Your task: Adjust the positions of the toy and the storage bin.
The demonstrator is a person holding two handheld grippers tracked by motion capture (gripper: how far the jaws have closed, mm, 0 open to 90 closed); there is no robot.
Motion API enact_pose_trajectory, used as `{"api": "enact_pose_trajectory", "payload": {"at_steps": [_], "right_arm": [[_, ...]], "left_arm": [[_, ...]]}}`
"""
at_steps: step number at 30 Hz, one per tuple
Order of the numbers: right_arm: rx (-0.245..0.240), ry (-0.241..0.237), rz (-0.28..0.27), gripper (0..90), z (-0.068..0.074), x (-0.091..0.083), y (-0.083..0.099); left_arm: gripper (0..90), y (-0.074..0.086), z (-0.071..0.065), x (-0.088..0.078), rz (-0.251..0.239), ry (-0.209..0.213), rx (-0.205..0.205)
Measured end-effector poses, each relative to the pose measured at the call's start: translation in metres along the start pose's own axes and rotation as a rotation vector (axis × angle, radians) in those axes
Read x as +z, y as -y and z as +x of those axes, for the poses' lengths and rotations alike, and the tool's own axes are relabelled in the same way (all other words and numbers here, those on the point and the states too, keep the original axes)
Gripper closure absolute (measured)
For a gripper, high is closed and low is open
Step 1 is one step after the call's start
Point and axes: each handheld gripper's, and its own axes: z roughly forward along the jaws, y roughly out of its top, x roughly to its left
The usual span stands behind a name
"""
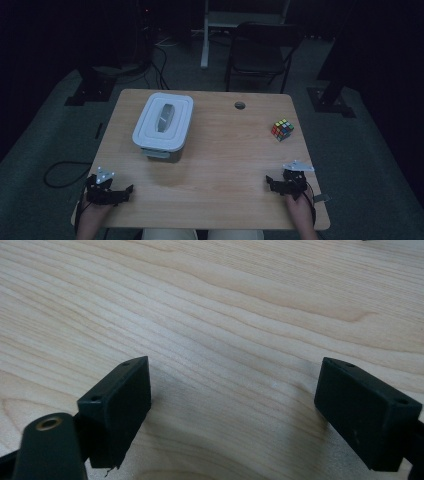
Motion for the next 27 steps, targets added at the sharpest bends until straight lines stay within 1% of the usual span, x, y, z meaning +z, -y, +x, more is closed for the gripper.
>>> {"api": "enact_pose_trajectory", "payload": {"at_steps": [6, 11, 15, 16, 18, 21, 22, 25, 27], "right_arm": [[-0.001, 0.000, 0.001, 14.6, 0.000, 0.000, 0.000], [0.000, 0.000, 0.002, 14.6, 0.000, 0.000, 0.000], [0.015, 0.015, 0.003, 13.9, 0.002, 0.000, 0.000], [0.022, 0.021, 0.006, 13.0, 0.003, 0.001, -0.001], [0.041, 0.041, 0.007, 12.7, 0.007, 0.003, -0.003], [0.034, 0.036, 0.007, 12.7, 0.009, 0.005, -0.005], [0.038, 0.036, 0.008, 12.7, 0.010, 0.006, -0.006], [0.042, 0.044, 0.006, 12.7, 0.014, 0.010, -0.009], [0.031, 0.034, 0.006, 12.9, 0.019, 0.013, -0.013]], "left_arm": [[2.4, 0.000, 0.000, 0.000, 0.001, -0.002, -0.001], [2.4, -0.001, 0.001, 0.000, 0.000, 0.007, 0.007], [2.4, -0.001, 0.003, 0.001, 0.003, 0.011, 0.013], [2.4, -0.002, 0.004, 0.002, 0.002, 0.016, 0.016], [2.4, -0.003, 0.005, 0.003, -0.003, 0.021, 0.008], [2.6, -0.006, 0.008, 0.005, -0.013, 0.035, -0.010], [2.8, -0.007, 0.009, 0.005, -0.011, 0.034, -0.008], [2.8, -0.009, 0.009, 0.008, -0.011, 0.015, 0.001], [2.8, -0.011, 0.009, 0.009, -0.009, 0.021, 0.001]]}}
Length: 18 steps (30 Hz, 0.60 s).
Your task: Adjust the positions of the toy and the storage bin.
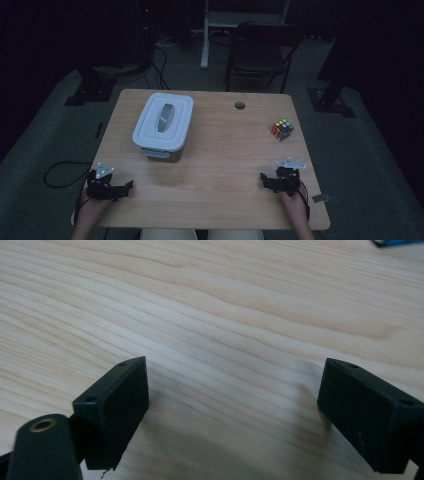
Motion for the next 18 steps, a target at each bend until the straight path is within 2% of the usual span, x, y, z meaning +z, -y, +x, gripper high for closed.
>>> {"api": "enact_pose_trajectory", "payload": {"at_steps": [5, 10, 15, 18], "right_arm": [[-0.026, -0.030, -0.001, 12.8, 0.011, 0.010, -0.011], [-0.051, -0.043, -0.012, 12.9, 0.023, 0.018, -0.027], [-0.070, -0.061, -0.022, 12.9, 0.038, 0.029, -0.041], [-0.081, -0.072, -0.031, 12.9, 0.049, 0.035, -0.049]], "left_arm": [[2.8, -0.005, 0.004, 0.004, 0.005, -0.018, 0.024], [2.8, -0.013, 0.007, 0.007, -0.008, 0.000, 0.014], [2.8, -0.024, 0.008, 0.013, -0.011, 0.008, 0.025], [2.8, -0.031, 0.011, 0.016, -0.017, 0.001, 0.020]]}}
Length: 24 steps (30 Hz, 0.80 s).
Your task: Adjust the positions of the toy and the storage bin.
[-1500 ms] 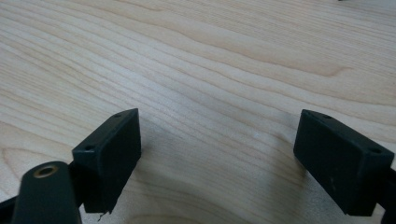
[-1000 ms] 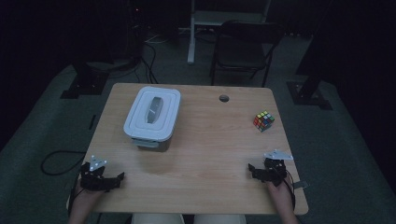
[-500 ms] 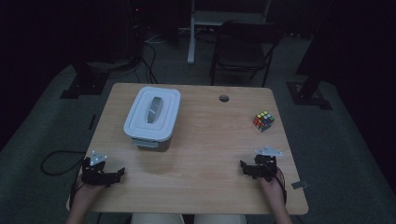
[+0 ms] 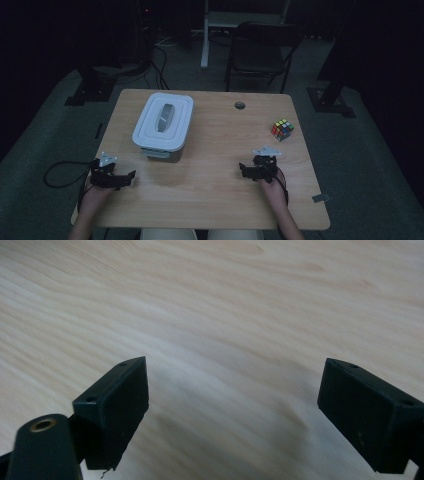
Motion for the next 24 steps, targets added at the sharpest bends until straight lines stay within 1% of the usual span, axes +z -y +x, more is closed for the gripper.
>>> {"api": "enact_pose_trajectory", "payload": {"at_steps": [3, 5, 6, 8, 9, 10, 14, 15, 16, 17, 19, 20, 21, 23, 24], "right_arm": [[-0.008, -0.019, -0.010, 12.9, 0.009, 0.008, -0.008], [-0.010, -0.044, -0.014, 12.9, 0.013, 0.013, -0.014], [-0.013, -0.051, -0.018, 12.9, 0.016, 0.016, -0.017], [-0.025, -0.053, -0.025, 12.9, 0.021, 0.021, -0.024], [-0.025, -0.053, -0.025, 12.9, 0.021, 0.021, -0.024], [-0.026, -0.057, -0.028, 12.9, 0.023, 0.024, -0.027], [-0.020, -0.082, -0.045, 13.5, 0.034, 0.036, -0.042], [-0.020, -0.095, -0.050, 13.5, 0.040, 0.042, -0.047], [-0.020, -0.095, -0.050, 13.5, 0.040, 0.042, -0.047], [-0.023, -0.099, -0.050, 13.5, 0.042, 0.044, -0.049], [-0.034, -0.103, -0.056, 13.5, 0.048, 0.049, -0.054], [-0.030, -0.125, -0.060, 13.5, 0.052, 0.055, -0.059], [-0.030, -0.125, -0.060, 13.5, 0.052, 0.055, -0.059], [-0.022, -0.135, -0.070, 13.5, 0.058, 0.062, -0.067], [-0.022, -0.135, -0.070, 13.5, 0.058, 0.062, -0.067]], "left_arm": [[2.8, -0.006, 0.004, 0.003, -0.003, -0.010, 0.010], [2.8, -0.010, 0.006, 0.006, -0.006, -0.017, 0.012], [2.8, -0.013, 0.007, 0.008, -0.006, -0.019, 0.009], [2.8, -0.017, 0.010, 0.010, -0.026, -0.008, -0.014], [2.8, -0.017, 0.010, 0.010, -0.026, -0.008, -0.014], [2.8, -0.021, 0.012, 0.013, -0.032, -0.011, -0.021], [2.8, -0.032, 0.014, 0.023, -0.032, -0.016, -0.015], [2.7, -0.034, 0.014, 0.025, -0.034, -0.017, -0.014], [2.7, -0.037, 0.014, 0.026, -0.033, -0.024, -0.011], [2.8, -0.039, 0.014, 0.027, -0.035, -0.036, -0.012], [2.8, -0.041, 0.014, 0.029, -0.042, -0.045, -0.013], [2.8, -0.043, 0.014, 0.031, -0.045, -0.058, -0.010], [2.8, -0.044, 0.016, 0.032, -0.050, -0.065, -0.008], [2.8, -0.046, 0.019, 0.036, -0.047, -0.081, -0.010], [2.8, -0.046, 0.020, 0.039, -0.050, -0.084, -0.011]]}}
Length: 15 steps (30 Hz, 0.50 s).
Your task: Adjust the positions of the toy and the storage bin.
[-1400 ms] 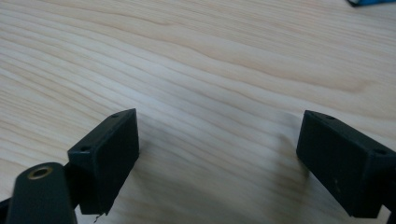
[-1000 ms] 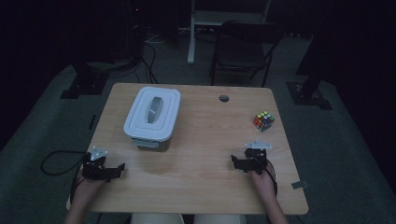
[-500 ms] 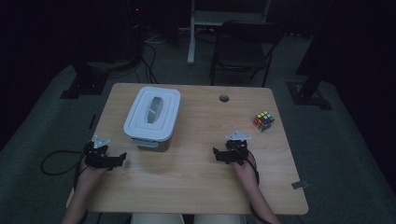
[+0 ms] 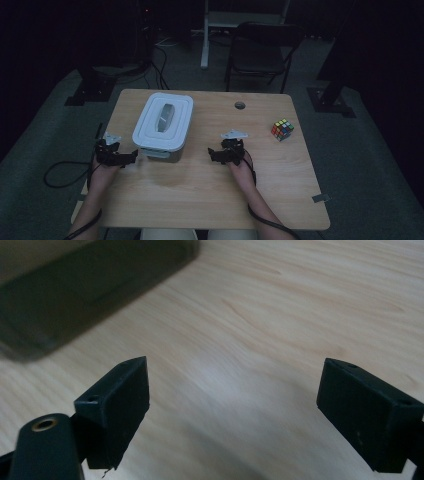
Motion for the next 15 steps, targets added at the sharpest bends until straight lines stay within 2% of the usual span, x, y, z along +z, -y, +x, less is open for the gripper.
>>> {"api": "enact_pose_trajectory", "payload": {"at_steps": [4, 7, 10, 15], "right_arm": [[-0.001, -0.005, -0.001, 13.5, 0.005, 0.010, -0.010], [-0.001, 0.000, -0.009, 13.5, 0.010, 0.017, -0.018], [-0.008, 0.005, -0.013, 13.5, 0.014, 0.027, -0.025], [0.006, 0.005, -0.014, 13.5, 0.020, 0.043, -0.039]], "left_arm": [[2.8, -0.003, 0.003, 0.007, -0.021, -0.006, -0.031], [2.8, -0.007, 0.004, 0.013, -0.040, 0.007, -0.022], [2.7, -0.013, 0.005, 0.020, -0.047, -0.011, 0.005], [2.7, -0.029, 0.012, 0.027, -0.072, 0.014, -0.006]]}}
